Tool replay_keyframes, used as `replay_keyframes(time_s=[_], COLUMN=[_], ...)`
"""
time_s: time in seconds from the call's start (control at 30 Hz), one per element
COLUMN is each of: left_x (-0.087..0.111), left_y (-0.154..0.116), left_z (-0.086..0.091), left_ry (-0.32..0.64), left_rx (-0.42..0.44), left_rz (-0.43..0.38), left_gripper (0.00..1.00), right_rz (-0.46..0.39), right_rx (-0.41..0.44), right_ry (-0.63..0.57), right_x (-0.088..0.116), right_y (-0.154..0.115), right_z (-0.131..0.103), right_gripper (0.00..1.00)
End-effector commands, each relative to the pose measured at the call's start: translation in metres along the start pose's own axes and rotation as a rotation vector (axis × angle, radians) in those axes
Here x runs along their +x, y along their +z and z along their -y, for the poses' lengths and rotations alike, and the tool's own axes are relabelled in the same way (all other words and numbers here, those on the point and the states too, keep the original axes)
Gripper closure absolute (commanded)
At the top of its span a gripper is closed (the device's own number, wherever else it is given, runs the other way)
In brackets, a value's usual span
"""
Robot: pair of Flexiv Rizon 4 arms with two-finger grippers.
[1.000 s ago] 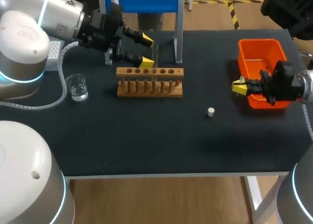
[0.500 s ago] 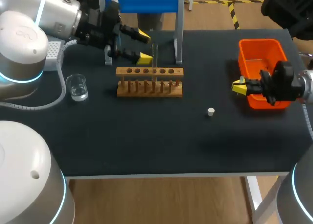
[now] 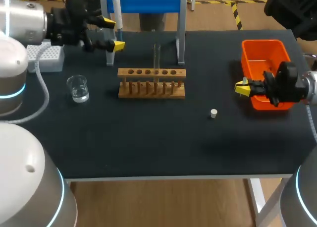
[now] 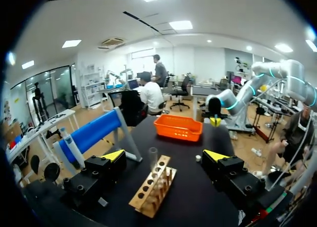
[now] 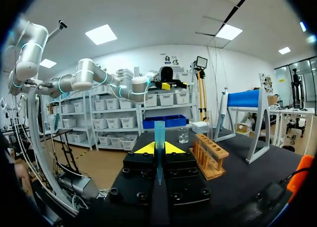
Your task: Invert the test tube, pick up the pipette, mount the tip to pipette, aspirate from beaker and dispense into the tube, eject the tip, return the pipette, and cap with the stopper.
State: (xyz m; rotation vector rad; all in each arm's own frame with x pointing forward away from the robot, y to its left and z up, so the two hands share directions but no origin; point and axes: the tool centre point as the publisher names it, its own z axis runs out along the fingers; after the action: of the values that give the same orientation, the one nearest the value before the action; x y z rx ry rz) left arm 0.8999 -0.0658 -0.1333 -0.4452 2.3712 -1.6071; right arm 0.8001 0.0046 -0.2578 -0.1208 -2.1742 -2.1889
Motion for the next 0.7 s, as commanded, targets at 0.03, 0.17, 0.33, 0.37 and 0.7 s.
replay_keyframes(time_s=[0.03,0.17,0.33,0.37,0.7], left_x=[-0.003,-0.015,-0.033,-0.035,-0.067], left_y=[0.01,0.015,0.02,0.021,0.032], left_z=[-0.003,0.0,0.004,0.004,0.005], left_ry=[-0.006,-0.022,-0.058,-0.065,-0.145], left_rx=[0.039,0.062,0.076,0.072,0.054], left_rz=[0.113,0.196,0.347,0.366,0.663], left_gripper=[0.0,0.0,0.0,0.0,0.0], right_rz=[0.0,0.0,0.0,0.0,0.0], right_rx=[0.0,0.0,0.0,0.0,0.0], right_ry=[-0.001,-0.001,-0.001,-0.001,-0.001], right_x=[0.001,0.001,0.001,0.001,0.001], right_y=[-0.001,-0.001,-0.001,-0.001,-0.001], right_z=[0.0,0.0,0.0,0.0,0.0], right_gripper=[1.0,1.0,1.0,1.0,1.0])
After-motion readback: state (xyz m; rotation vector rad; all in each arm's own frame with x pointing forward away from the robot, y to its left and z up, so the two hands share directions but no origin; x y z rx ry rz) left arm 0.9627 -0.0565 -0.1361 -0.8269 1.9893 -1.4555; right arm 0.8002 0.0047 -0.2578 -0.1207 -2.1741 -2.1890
